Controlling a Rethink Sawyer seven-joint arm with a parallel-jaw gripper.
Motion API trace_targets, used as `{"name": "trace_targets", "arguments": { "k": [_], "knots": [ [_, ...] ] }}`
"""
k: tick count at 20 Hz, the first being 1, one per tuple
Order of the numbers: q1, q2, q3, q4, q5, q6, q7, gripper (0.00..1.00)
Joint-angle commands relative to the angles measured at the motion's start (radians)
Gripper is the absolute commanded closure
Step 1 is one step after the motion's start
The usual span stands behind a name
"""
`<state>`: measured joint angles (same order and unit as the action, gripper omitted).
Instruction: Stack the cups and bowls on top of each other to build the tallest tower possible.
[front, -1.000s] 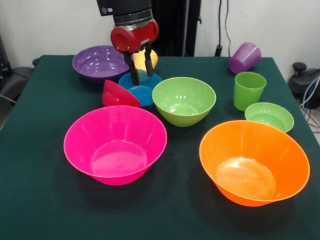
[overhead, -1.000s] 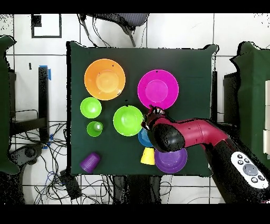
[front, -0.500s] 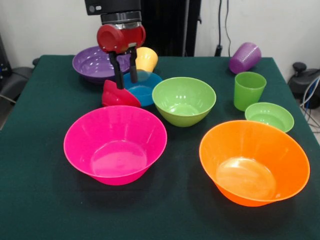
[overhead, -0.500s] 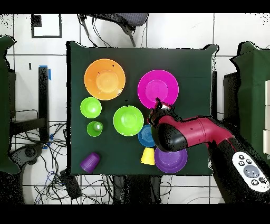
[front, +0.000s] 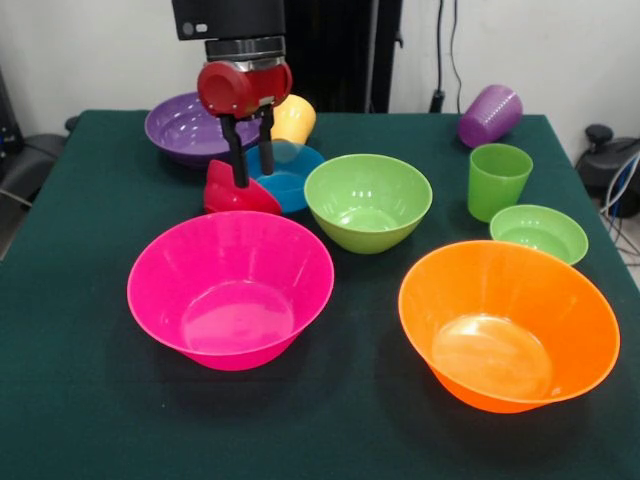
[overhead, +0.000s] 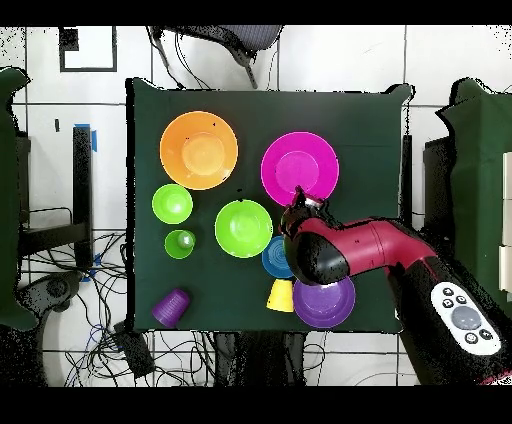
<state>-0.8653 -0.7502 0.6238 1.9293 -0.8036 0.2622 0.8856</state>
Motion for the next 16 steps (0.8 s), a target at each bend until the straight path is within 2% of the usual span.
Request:
{"name": "trace_targets", "arguments": {
  "k": [1, 6, 10, 13, 16],
  "knots": [
    [0.013, 0.102, -0.054, -0.041, -0.006, 0.134, 0.050, 0.00],
    [-0.003, 0.161, -0.056, -0.046, 0.011, 0.178, 0.029, 0.00],
    [-0.028, 0.159, -0.049, -0.034, -0.023, 0.133, 0.021, 0.00],
    [-0.075, 0.172, -0.014, -0.017, -0.027, 0.111, -0.007, 0.00],
    [-0.056, 0.189, -0.042, -0.035, -0.071, 0.101, -0.007, 0.00]
  ]
}}
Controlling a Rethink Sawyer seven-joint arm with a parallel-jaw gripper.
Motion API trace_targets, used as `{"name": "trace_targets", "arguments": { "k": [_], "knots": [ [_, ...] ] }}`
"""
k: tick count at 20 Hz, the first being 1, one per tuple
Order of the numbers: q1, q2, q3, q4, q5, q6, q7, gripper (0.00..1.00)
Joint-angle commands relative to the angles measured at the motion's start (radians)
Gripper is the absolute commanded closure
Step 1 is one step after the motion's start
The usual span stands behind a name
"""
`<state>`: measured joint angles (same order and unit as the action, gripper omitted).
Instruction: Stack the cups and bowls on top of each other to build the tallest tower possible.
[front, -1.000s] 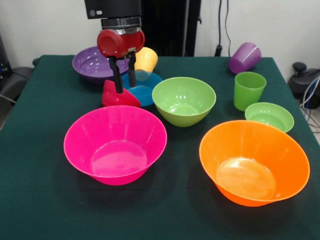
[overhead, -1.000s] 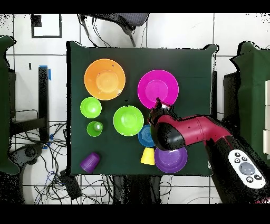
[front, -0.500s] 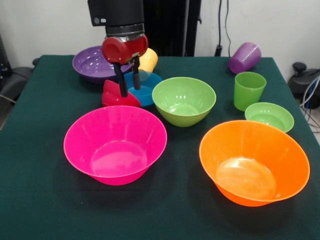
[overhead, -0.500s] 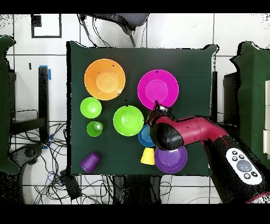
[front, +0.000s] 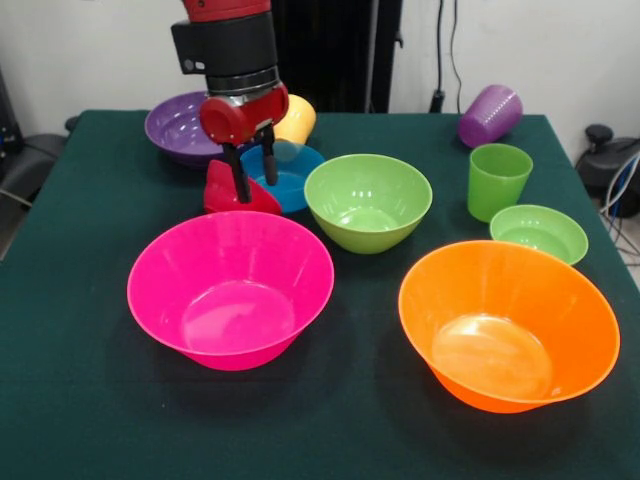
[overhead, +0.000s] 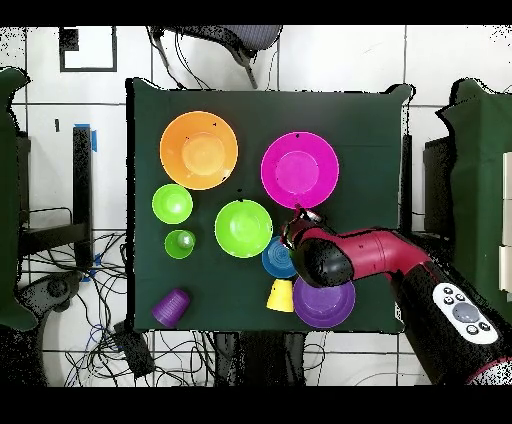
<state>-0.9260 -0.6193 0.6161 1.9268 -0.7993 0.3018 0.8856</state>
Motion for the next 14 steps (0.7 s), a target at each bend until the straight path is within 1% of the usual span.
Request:
{"name": "trace_targets", "arguments": {
  "k": [1, 4, 9, 11, 14],
  "knots": [
    [0.015, 0.056, -0.048, -0.037, -0.090, 0.057, 0.001, 0.00],
    [0.031, 0.050, -0.078, -0.052, -0.118, 0.060, 0.000, 0.00],
    [0.045, 0.041, -0.096, -0.052, -0.160, 0.008, 0.021, 0.00],
    [0.036, 0.064, -0.094, -0.052, -0.163, 0.015, 0.012, 0.00],
    [0.027, 0.095, -0.089, -0.053, -0.187, -0.016, 0.016, 0.00]
  ]
}}
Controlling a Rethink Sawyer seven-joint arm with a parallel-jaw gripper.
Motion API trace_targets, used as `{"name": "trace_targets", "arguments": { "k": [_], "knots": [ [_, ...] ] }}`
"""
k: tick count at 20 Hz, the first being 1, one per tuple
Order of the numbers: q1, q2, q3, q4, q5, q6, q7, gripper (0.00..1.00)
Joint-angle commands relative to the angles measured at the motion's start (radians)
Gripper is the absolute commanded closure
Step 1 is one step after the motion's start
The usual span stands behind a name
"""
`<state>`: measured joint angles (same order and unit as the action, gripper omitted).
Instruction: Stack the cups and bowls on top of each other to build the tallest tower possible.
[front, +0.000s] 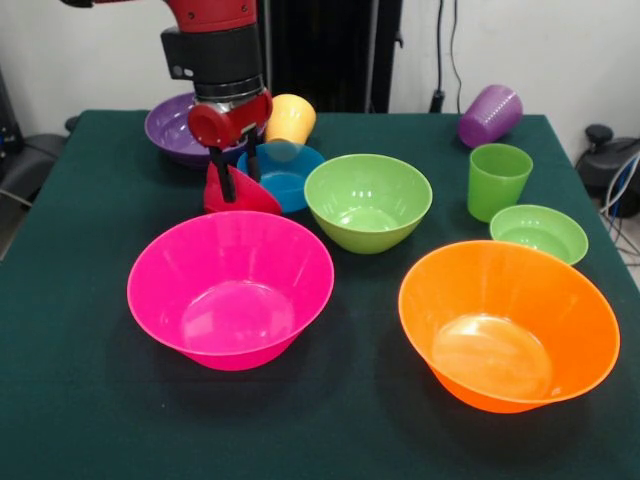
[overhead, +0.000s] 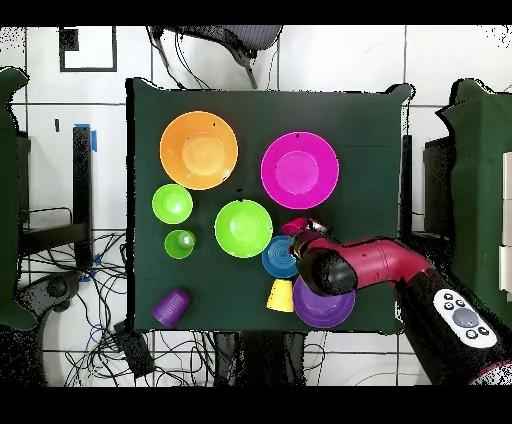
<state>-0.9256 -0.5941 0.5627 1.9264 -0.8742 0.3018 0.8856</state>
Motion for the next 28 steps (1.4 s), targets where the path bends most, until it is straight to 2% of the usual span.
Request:
{"name": "trace_targets", "arguments": {
  "k": [1, 7, 11, 20, 28],
  "knots": [
    [0.020, 0.077, -0.029, -0.053, -0.112, -0.015, 0.013, 0.00],
    [-0.007, 0.086, 0.002, -0.033, -0.152, -0.112, 0.037, 0.00],
    [-0.051, 0.089, 0.063, -0.003, -0.135, -0.132, 0.024, 0.00],
    [-0.093, 0.091, 0.125, -0.006, -0.140, -0.138, 0.001, 0.00],
    [-0.121, 0.073, 0.165, 0.005, -0.106, -0.090, -0.008, 0.00]
  ]
}}
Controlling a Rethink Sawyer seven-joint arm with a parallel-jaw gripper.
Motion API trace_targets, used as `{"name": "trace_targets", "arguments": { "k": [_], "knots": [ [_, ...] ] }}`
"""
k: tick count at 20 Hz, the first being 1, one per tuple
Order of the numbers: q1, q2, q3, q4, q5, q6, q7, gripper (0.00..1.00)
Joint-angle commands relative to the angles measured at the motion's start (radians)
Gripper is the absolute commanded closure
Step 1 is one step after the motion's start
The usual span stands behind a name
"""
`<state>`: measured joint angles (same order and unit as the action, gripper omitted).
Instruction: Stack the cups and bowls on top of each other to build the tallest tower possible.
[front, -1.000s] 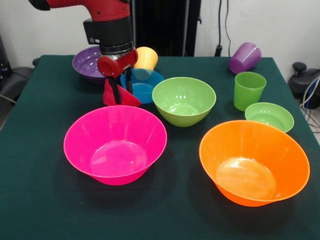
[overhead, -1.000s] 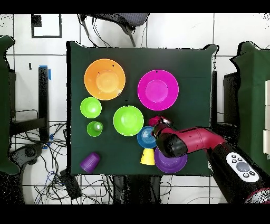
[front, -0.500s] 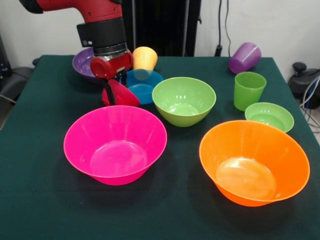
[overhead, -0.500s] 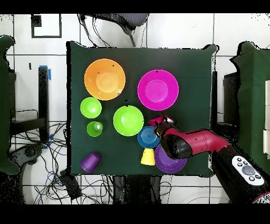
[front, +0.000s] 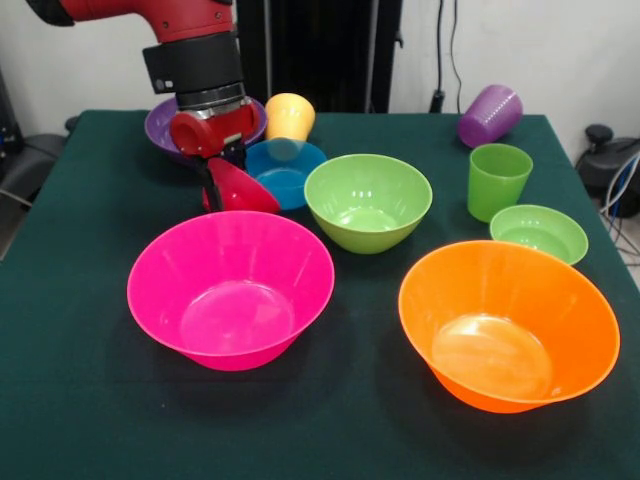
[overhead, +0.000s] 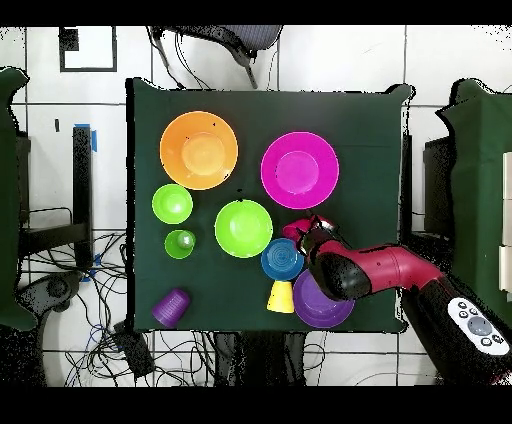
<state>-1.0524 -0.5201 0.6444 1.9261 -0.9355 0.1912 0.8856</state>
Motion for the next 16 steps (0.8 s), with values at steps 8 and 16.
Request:
{"name": "trace_targets", "arguments": {
  "k": [8, 16],
  "knots": [
    [-0.081, -0.050, 0.211, 0.042, 0.092, 0.181, -0.087, 0.00],
    [-0.091, -0.101, 0.261, 0.037, 0.167, 0.263, -0.091, 0.00]
  ]
}}
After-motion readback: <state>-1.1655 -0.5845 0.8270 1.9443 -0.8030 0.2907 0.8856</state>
